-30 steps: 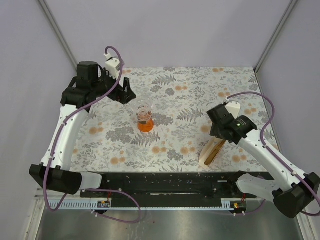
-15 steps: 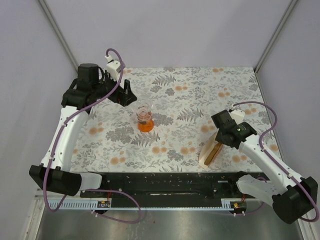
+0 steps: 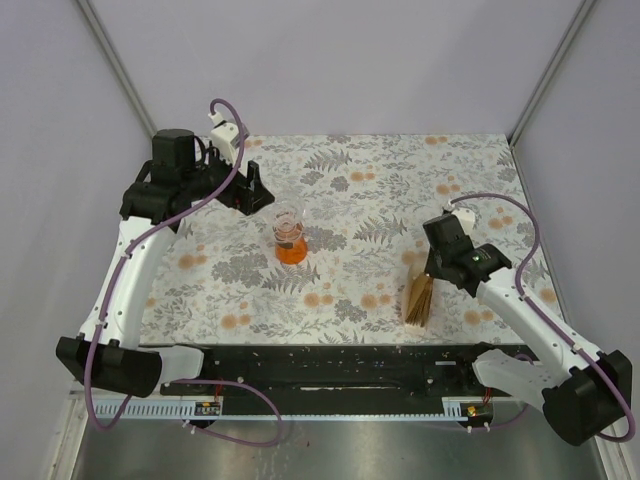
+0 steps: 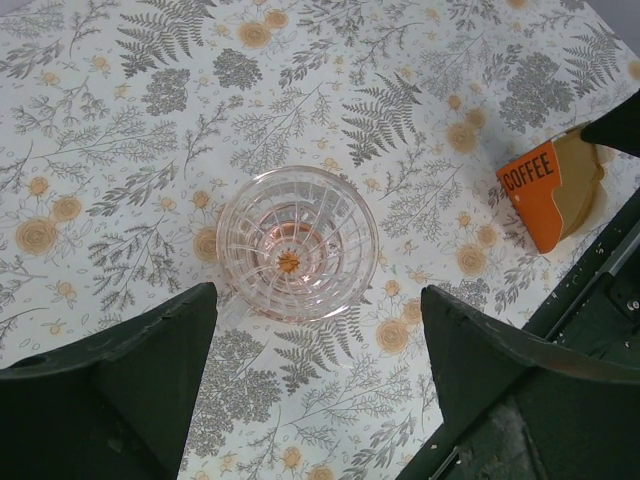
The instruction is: Place the coffee filter in the dripper
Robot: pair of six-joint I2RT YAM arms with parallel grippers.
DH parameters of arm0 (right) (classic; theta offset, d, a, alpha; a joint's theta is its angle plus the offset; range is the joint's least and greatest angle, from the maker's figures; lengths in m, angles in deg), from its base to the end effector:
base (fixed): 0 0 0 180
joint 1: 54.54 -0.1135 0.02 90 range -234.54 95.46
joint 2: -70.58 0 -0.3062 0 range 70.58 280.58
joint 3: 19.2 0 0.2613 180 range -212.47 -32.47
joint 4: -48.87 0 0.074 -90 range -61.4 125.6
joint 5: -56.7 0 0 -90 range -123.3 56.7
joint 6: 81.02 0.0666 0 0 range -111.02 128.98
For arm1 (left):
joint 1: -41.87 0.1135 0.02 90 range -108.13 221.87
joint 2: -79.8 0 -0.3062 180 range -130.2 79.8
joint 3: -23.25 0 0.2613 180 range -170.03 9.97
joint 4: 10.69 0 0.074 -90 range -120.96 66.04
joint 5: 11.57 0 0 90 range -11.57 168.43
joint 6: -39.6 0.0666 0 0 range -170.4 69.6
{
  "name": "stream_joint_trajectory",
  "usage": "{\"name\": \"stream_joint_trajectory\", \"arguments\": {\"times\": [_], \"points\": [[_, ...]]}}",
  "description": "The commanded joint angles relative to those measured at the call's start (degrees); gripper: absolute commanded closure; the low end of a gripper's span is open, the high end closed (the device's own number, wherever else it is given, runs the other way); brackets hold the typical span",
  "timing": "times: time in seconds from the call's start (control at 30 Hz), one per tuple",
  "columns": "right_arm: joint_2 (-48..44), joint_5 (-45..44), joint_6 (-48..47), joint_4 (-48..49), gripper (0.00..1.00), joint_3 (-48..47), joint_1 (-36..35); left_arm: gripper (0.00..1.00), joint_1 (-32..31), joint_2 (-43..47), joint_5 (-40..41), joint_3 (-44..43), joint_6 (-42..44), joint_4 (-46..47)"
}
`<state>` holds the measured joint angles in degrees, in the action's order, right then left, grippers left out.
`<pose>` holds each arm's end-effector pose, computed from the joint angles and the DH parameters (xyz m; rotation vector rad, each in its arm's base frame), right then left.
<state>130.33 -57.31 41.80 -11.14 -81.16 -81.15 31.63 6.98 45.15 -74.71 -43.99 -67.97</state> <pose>0.1898 0.0648 0.2740 0.2831 2.4407 -0.1021 0.2650 -0.0850 0.4481 0.6377 1.9976 -0.6562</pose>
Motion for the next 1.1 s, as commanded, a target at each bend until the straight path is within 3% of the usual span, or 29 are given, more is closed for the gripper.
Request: {"name": "stream_joint_trajectory", "arguments": {"times": [0.0, 0.1, 0.23, 0.4, 0.67, 0.8, 0.9, 1.07], "points": [[-0.7, 13.3, -14.7, 14.3, 1.0, -1.7, 0.2, 0.13, -0.1, 1.5, -3.6, 0.8, 0.9, 2.1], [2.0, 23.5, -23.8, 20.1, 1.0, -3.0, 0.2, 0.13, -1.1, 1.4, -4.2, 0.9, 1.6, 1.4], [8.9, 28.1, -32.4, 21.0, 1.0, -9.2, 0.2, 0.13, -2.1, 1.4, -4.1, 1.5, 2.1, 1.3], [19.4, 27.7, -42.5, 19.8, 1.0, -17.5, 0.2, 0.13, -2.2, 1.4, -3.9, 1.8, 2.3, 1.3], [30.2, 28.9, -46.7, 17.7, 1.0, -24.6, 0.2, 0.13, -2.3, 0.8, -4.3, 2.3, 2.2, 1.3], [31.7, 28.3, -45.9, 17.8, 0.88, -25.4, 0.2, 0.13, -2.5, 0.6, -4.4, 2.4, 2.2, 1.2], [32.0, 27.1, -44.9, 17.7, 0.73, -26.1, 0.2, 0.13, -2.7, 0.0, -4.9, 2.5, 2.2, 1.3], [31.8, 26.1, -43.5, 16.9, 0.61, -27.1, 0.2, 0.13, -2.9, -0.4, -5.0, 2.5, 2.1, 1.3]]}}
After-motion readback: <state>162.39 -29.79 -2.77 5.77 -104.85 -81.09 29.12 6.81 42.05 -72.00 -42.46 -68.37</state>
